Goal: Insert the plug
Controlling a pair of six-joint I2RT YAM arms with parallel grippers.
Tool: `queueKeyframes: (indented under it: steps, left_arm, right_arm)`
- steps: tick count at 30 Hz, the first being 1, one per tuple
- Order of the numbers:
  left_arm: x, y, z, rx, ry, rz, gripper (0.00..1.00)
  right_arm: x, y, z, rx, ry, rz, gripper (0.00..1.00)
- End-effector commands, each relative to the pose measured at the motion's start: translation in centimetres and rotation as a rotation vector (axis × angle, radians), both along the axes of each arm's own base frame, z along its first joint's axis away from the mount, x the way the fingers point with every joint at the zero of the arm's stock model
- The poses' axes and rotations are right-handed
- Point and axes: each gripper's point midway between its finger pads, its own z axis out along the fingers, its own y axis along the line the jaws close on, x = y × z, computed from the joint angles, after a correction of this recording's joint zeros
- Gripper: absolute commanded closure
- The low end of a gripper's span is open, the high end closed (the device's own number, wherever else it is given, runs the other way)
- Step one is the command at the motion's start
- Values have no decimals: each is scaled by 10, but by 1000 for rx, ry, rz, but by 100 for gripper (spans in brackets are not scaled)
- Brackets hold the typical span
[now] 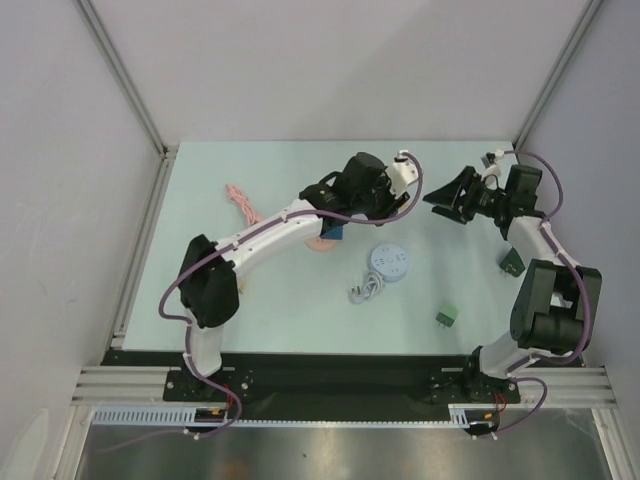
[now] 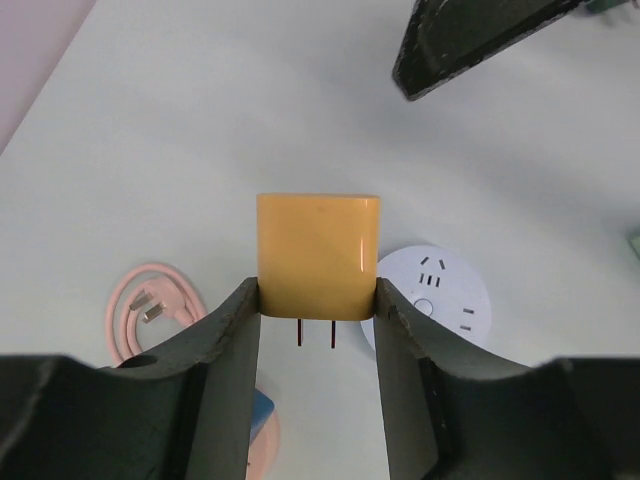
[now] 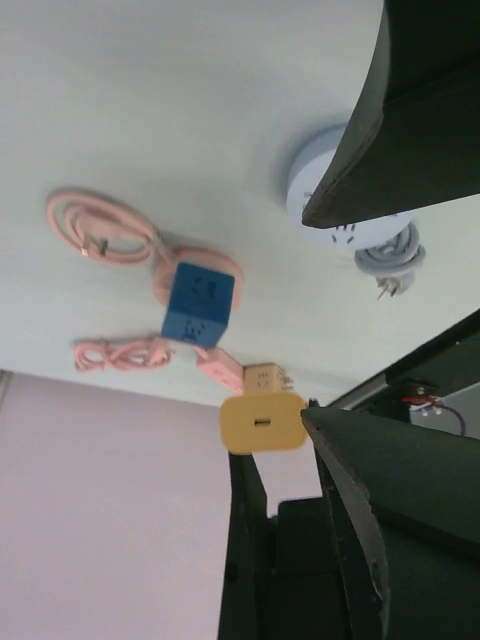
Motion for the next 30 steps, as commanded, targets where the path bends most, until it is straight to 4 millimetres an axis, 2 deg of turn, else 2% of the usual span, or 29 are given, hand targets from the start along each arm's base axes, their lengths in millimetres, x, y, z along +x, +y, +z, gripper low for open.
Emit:
queueKeyframes:
  steps: [1, 3, 8, 13, 17, 22, 23, 27, 30]
  left_arm:
    - [-11, 5, 6, -6, -26, -56, 100]
    - [-15, 6, 9, -20, -22, -60, 100]
    - [-20, 6, 9, -39, -5, -68, 100]
    - [-23, 9, 14, -52, -20, -64, 100]
    - [-27, 13, 20, -61, -23, -61, 100]
    - [-32, 13, 27, -86, -19, -72, 100]
    - [-32, 13, 26, -89, -17, -76, 100]
    - [-34, 12, 29, -100, -14, -77, 100]
    - [-35, 12, 31, -106, -16, -83, 100]
  right_arm:
    - [-11, 34, 36, 68, -129, 161, 21]
    - [-14, 52, 38, 81, -134, 210, 19]
    - [-17, 76, 35, 80, -131, 261, 19]
    - [-14, 78, 21, 33, -94, 247, 25]
    - [-16, 78, 15, 25, -73, 255, 25]
    - [-17, 84, 16, 25, -76, 285, 25]
    - [-22, 93, 15, 27, -74, 312, 26]
    - [-27, 104, 17, 63, -64, 356, 33]
    - [-26, 106, 18, 62, -89, 354, 50]
